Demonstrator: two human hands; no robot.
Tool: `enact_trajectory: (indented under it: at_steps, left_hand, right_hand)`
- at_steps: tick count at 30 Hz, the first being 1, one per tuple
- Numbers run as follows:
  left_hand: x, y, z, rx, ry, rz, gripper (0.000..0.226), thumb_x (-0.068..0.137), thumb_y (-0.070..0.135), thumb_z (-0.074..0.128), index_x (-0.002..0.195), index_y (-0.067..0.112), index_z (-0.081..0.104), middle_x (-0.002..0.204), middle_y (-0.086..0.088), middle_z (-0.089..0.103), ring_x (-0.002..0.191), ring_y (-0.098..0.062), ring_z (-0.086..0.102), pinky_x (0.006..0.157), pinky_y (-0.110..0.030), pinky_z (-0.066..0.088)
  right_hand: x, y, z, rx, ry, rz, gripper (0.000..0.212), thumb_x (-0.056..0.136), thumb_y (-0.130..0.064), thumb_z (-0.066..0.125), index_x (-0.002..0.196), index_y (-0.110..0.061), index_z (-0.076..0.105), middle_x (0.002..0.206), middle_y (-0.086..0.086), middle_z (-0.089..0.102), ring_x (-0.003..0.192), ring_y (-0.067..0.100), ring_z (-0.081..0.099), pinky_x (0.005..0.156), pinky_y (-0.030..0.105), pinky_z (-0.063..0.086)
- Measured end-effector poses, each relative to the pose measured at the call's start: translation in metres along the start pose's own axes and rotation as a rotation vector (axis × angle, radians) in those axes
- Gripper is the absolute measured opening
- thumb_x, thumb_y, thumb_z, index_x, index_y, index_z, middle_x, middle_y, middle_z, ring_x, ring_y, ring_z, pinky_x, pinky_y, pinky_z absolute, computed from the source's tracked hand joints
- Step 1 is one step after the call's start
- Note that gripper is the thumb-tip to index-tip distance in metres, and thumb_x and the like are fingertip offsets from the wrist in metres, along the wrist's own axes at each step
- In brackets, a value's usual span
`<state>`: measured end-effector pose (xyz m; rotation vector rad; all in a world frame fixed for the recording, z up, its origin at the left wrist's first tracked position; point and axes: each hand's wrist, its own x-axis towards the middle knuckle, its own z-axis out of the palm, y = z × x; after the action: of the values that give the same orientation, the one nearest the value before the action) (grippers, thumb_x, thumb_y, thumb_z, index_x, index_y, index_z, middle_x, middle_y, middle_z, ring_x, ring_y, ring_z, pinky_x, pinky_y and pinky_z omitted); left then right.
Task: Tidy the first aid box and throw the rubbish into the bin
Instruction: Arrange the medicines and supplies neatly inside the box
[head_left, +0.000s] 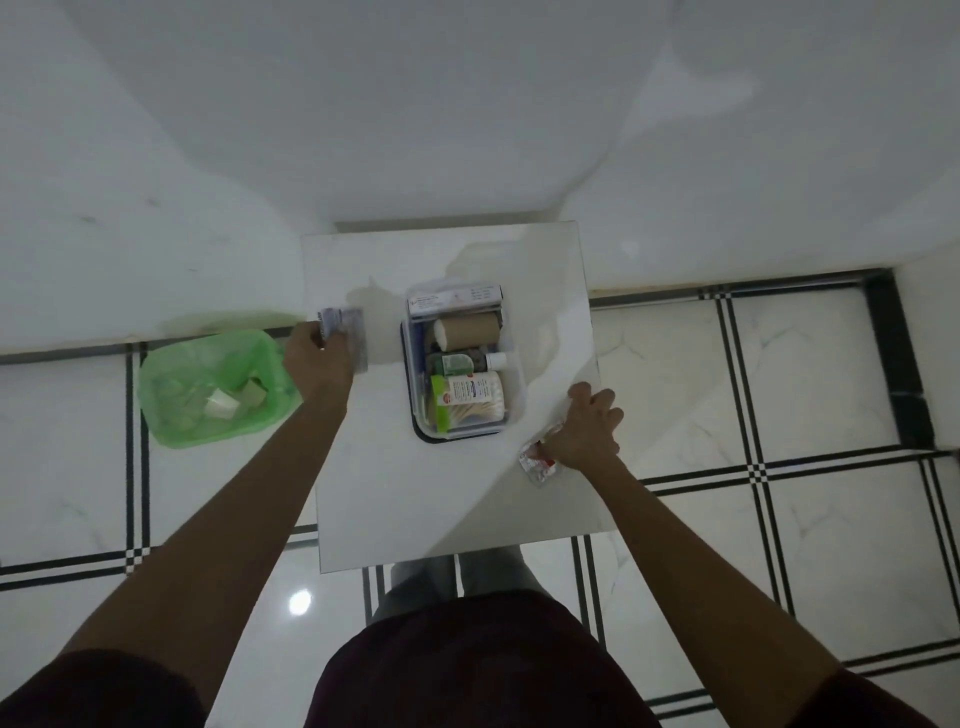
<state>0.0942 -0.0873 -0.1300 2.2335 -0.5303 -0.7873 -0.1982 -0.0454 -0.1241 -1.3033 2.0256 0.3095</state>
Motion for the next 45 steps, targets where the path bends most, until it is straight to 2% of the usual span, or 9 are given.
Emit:
enact_trajectory:
  at_steps: [5,9,16,25,27,33,38,41,45]
  left_hand:
    - [-0.018,0.023,-0.015,-0.109,0.002,0.158,0.027,0.086,0.023,0.065,0.102,0.002,0.063,0.086,-0.005,0.061,0.076,-0.016,0.055,0.053,-0.006,0.039]
    - [-0.030,0.034,-0.019,-0.145,-0.065,0.218,0.027,0.084,0.028,0.068,0.100,0.007,0.065,0.084,-0.007,0.063,0.074,-0.016,0.055,0.061,-0.017,0.044]
    - [-0.050,0.041,-0.022,-0.159,-0.165,0.228,0.016,0.083,0.030,0.067,0.093,0.018,0.064,0.084,-0.006,0.069,0.077,-0.019,0.063,0.075,-0.040,0.054]
    - [-0.072,0.049,-0.030,-0.169,-0.212,0.215,0.017,0.087,0.024,0.063,0.099,0.012,0.066,0.091,-0.007,0.069,0.081,-0.019,0.063,0.068,-0.029,0.050]
    - [-0.075,0.051,-0.032,-0.183,-0.213,0.226,0.011,0.089,0.022,0.060,0.094,0.015,0.065,0.085,-0.005,0.068,0.077,-0.018,0.062,0.064,-0.027,0.049]
    - [-0.075,0.054,-0.034,-0.138,-0.231,0.270,0.015,0.094,0.024,0.051,0.094,0.015,0.063,0.085,-0.004,0.067,0.077,-0.018,0.061,0.069,-0.035,0.052]
    - [-0.075,0.055,-0.030,-0.013,-0.307,0.416,0.020,0.096,0.020,0.047,0.102,0.011,0.064,0.094,-0.007,0.068,0.080,-0.022,0.061,0.065,-0.029,0.048]
    - [-0.075,0.059,-0.020,0.137,-0.420,0.541,0.023,0.096,0.019,0.044,0.104,0.011,0.064,0.094,-0.007,0.068,0.081,-0.022,0.059,0.065,-0.025,0.047]
    - [-0.075,0.069,-0.001,0.473,-0.545,0.593,0.033,0.096,0.023,0.033,0.116,0.025,0.059,0.113,-0.004,0.065,0.103,-0.028,0.058,0.092,-0.046,0.042]
  right_hand:
    - [-0.003,0.018,0.011,0.159,0.065,-0.104,0.060,0.067,-0.019,0.082,0.112,-0.006,0.044,0.104,0.011,0.052,0.098,0.027,0.054,0.082,0.034,0.044]
    - [0.000,0.016,-0.012,0.205,0.027,-0.170,0.016,0.068,-0.007,0.075,0.082,-0.003,0.067,0.076,0.007,0.063,0.073,0.021,0.059,0.054,0.022,0.038]
    - [-0.010,0.007,-0.066,0.541,0.151,-0.146,0.016,0.071,-0.007,0.075,0.086,-0.006,0.072,0.075,0.007,0.066,0.072,0.019,0.061,0.058,0.020,0.045]
    - [-0.030,-0.043,-0.097,0.962,0.158,-0.233,0.019,0.081,-0.011,0.073,0.100,-0.009,0.069,0.084,0.006,0.069,0.071,0.015,0.065,0.062,0.029,0.058]
    - [-0.037,-0.060,-0.094,0.936,0.084,-0.312,0.026,0.082,-0.012,0.073,0.106,-0.006,0.068,0.089,0.007,0.070,0.072,0.013,0.066,0.058,0.022,0.056]
    - [-0.041,-0.096,-0.075,0.502,0.088,-0.500,0.021,0.079,-0.019,0.076,0.087,0.001,0.072,0.084,0.019,0.073,0.077,0.033,0.070,0.072,0.046,0.060]
    - [-0.028,-0.099,-0.066,0.223,0.148,-0.608,0.047,0.083,-0.013,0.068,0.046,-0.027,0.043,0.049,-0.011,0.041,0.046,0.004,0.041,0.048,0.010,0.035]
    - [-0.029,-0.098,-0.063,0.094,0.212,-0.666,0.010,0.083,-0.009,0.065,0.076,-0.004,0.069,0.070,0.004,0.055,0.063,0.018,0.050,0.061,0.022,0.038]
    - [-0.021,-0.088,-0.065,0.249,0.227,-0.575,0.024,0.080,-0.011,0.070,0.103,-0.004,0.066,0.089,0.011,0.064,0.075,0.018,0.054,0.070,0.028,0.045]
